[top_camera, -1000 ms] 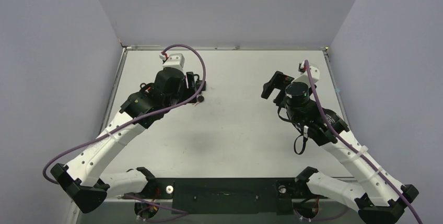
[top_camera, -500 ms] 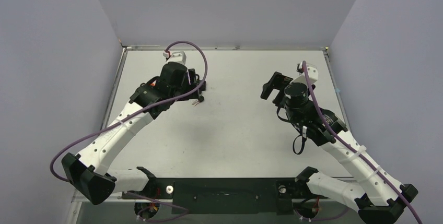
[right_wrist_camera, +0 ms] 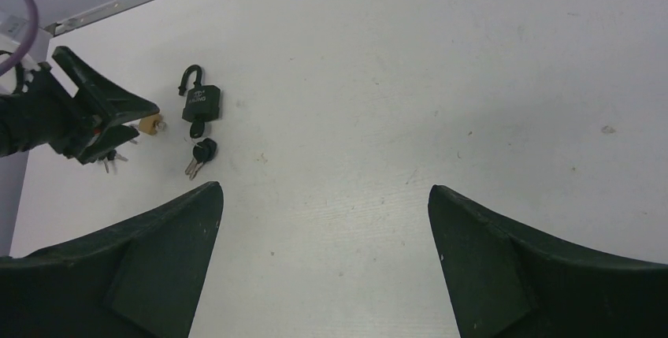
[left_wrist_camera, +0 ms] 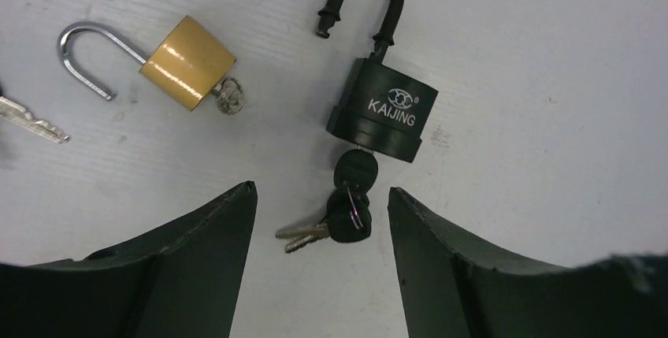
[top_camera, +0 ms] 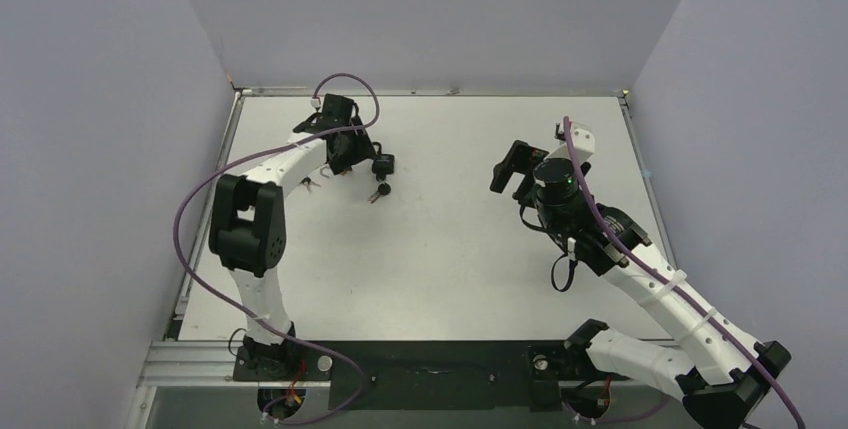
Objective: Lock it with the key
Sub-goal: Pick up the lock from the center of the board.
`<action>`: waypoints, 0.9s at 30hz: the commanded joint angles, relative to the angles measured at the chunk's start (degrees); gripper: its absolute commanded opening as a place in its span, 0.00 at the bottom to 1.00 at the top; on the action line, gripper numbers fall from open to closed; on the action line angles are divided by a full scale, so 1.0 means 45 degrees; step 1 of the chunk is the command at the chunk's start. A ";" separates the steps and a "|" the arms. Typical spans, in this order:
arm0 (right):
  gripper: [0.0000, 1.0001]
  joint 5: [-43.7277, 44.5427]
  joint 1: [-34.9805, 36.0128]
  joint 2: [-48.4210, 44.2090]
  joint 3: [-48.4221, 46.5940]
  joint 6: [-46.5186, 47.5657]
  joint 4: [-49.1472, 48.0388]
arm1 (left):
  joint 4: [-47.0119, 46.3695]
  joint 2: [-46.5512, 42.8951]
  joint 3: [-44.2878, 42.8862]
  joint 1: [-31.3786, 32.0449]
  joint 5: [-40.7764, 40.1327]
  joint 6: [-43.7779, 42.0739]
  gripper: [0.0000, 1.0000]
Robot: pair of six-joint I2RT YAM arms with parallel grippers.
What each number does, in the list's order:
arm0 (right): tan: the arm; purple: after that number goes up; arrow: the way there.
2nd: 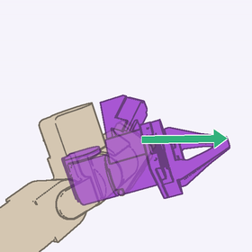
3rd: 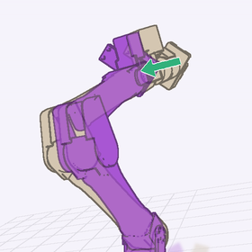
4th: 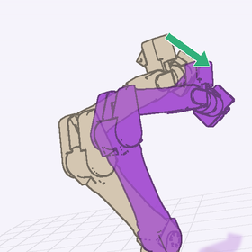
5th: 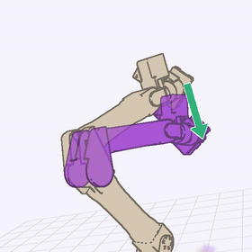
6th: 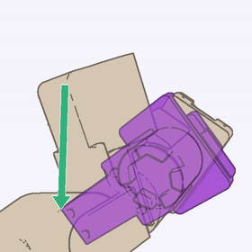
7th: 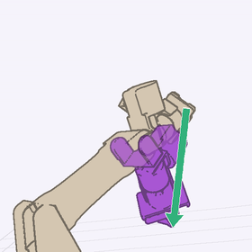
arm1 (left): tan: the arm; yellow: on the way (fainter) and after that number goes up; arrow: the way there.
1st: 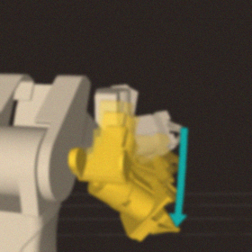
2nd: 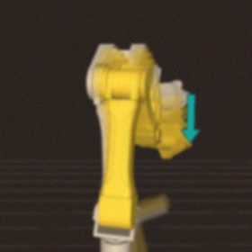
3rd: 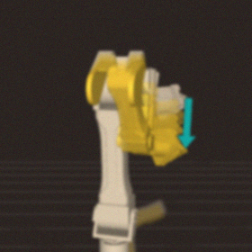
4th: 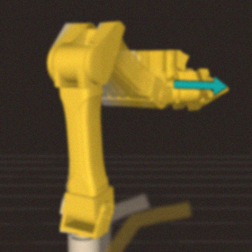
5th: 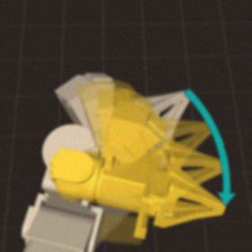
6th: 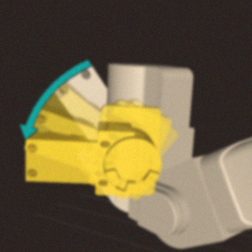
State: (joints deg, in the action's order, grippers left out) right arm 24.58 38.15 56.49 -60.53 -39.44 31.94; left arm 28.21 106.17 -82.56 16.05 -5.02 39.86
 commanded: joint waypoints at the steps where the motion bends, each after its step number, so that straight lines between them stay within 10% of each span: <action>1: 0.99 -0.0013 -0.0136 0.0077 0.0099 0.0191 -0.0488 | -0.0443 0.1629 -0.2054 0.0325 0.0363 -0.0825 0.60; 16: 0.99 -0.0441 -0.0122 -0.0360 0.0687 -0.0102 -0.0489 | 0.3009 0.6254 -0.7529 0.1879 -0.3043 -0.2517 0.60; 27: 0.99 -0.0539 -0.0123 -0.0548 0.1026 -0.0120 -0.0322 | 0.3767 0.6899 -0.8176 0.1824 -0.3797 -0.2520 0.60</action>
State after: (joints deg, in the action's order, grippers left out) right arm 22.09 37.85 55.31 -56.93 -39.68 31.35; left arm 42.37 136.03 -116.42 24.64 -19.79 29.28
